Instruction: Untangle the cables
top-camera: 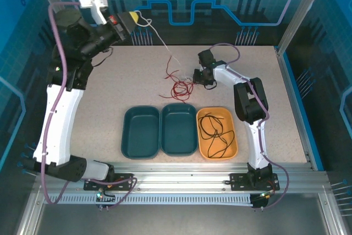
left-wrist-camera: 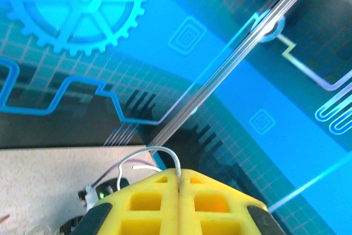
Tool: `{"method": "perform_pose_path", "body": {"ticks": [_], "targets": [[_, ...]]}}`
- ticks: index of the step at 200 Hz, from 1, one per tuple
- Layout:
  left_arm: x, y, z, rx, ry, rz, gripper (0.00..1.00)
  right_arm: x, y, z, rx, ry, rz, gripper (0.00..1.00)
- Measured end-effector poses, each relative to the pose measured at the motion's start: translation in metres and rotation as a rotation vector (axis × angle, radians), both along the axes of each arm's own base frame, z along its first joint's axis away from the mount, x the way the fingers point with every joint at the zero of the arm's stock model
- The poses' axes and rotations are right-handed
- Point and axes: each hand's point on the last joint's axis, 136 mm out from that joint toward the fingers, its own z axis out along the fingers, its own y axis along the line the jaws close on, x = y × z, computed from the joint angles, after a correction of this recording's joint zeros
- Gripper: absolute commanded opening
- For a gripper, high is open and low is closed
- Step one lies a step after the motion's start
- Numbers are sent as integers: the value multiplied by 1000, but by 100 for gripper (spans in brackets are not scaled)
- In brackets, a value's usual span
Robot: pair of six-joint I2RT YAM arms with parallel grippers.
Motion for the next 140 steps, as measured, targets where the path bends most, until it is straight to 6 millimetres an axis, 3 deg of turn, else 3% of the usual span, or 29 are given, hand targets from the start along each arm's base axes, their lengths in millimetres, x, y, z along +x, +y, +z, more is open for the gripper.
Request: {"method": "perform_pose_path", "body": {"ticks": [30,93,140], "targets": [[-17,11,18,-10,-57,25,0,-1,0,-2,0,6,1,27],[-21,24,28,-6,-91,74,0,0,0,2,-3,8,5,28],[-25,24,38,-11,-116,73,0,2,1,9,-10,-6,27,39]]}}
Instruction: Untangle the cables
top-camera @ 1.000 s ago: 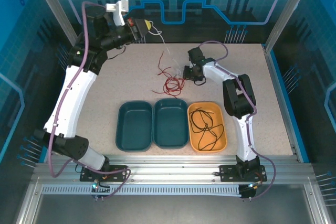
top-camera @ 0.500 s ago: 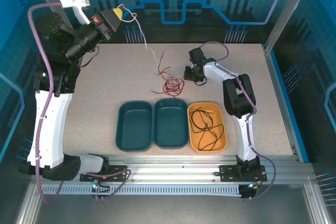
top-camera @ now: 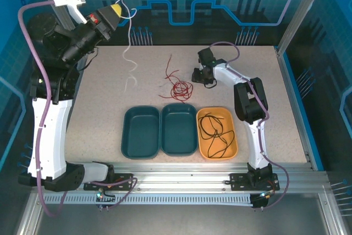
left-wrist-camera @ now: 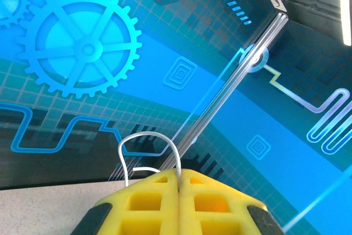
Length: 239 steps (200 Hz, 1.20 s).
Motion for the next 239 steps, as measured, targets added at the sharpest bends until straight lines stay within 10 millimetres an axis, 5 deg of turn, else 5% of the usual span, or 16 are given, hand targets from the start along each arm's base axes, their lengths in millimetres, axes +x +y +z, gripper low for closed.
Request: {"method": "perform_pose_path", "body": {"ticks": [48,74,119,239], "targets": [[7,-11,-4,-25,26,-74,0,-5,-1,47,0,-74,41,62],[5,-17,-5,-41,44,-121,0,-12,-3,91,0,-155,61,100],[-14,-43,-6,-38,56,-235,0,-36,-12,139,-10,-226,55,100],[-127,-163,-47,169,146,-692,0,-110,-67,185,-98,-279,-60,100]]}}
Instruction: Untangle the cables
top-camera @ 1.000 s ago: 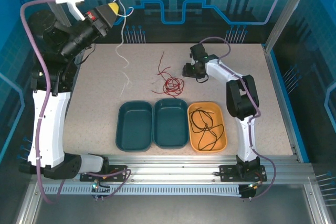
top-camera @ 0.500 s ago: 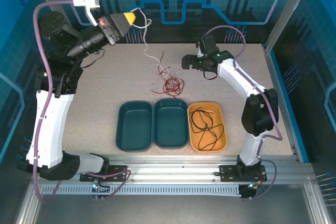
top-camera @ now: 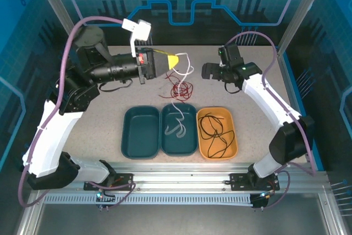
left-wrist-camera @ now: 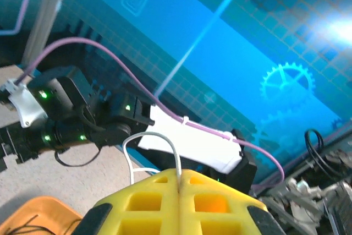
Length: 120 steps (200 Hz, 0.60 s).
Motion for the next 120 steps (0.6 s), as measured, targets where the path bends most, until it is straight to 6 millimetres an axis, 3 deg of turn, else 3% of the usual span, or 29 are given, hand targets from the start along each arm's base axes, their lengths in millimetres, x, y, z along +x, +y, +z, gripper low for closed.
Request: {"method": "perform_pose_path", "body": {"ticks": [37,77,120], "targets": [[-11,-21,-23,65,42,-54,0,-20,-12,-1,-2,-8,-27,100],[2,-28,-54,125,99,-20,0,-31,-19,-1,-1,-13,-40,100],[6,-27,-58,134,103,5,0,-38,-24,2,-3,-34,-50,100]]}}
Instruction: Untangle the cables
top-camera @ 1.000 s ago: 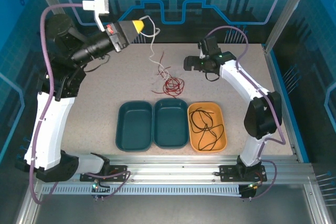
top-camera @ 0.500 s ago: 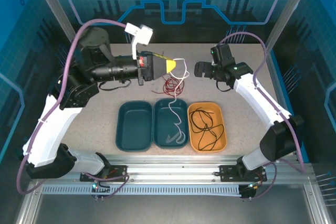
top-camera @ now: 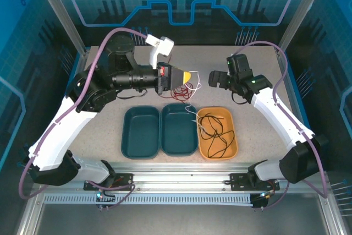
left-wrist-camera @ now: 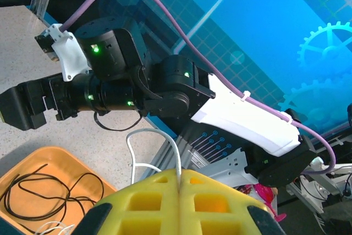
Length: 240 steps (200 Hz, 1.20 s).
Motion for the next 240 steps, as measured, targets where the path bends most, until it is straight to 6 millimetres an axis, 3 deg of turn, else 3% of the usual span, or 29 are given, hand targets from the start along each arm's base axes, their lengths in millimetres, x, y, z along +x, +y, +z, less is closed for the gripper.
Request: {"method": "perform_pose_path", "body": {"ticks": [88,169,199,223,240], "targets": [[-16,17,52,-105,-104,2,0,1,1,-3,5,-8,2,100],[15,39,59,-127,-94,104,0,0,8,-11,28,12,30,100],[20,52,103,-204,-156,120,0,0,10,-17,34,28,40,100],[-6,68,147,-284,-268,100,0,-3,14,-24,50,43,58,100],[-26,80,162,-316,-315,93,0,-6,17,-29,59,58,71,100]]}}
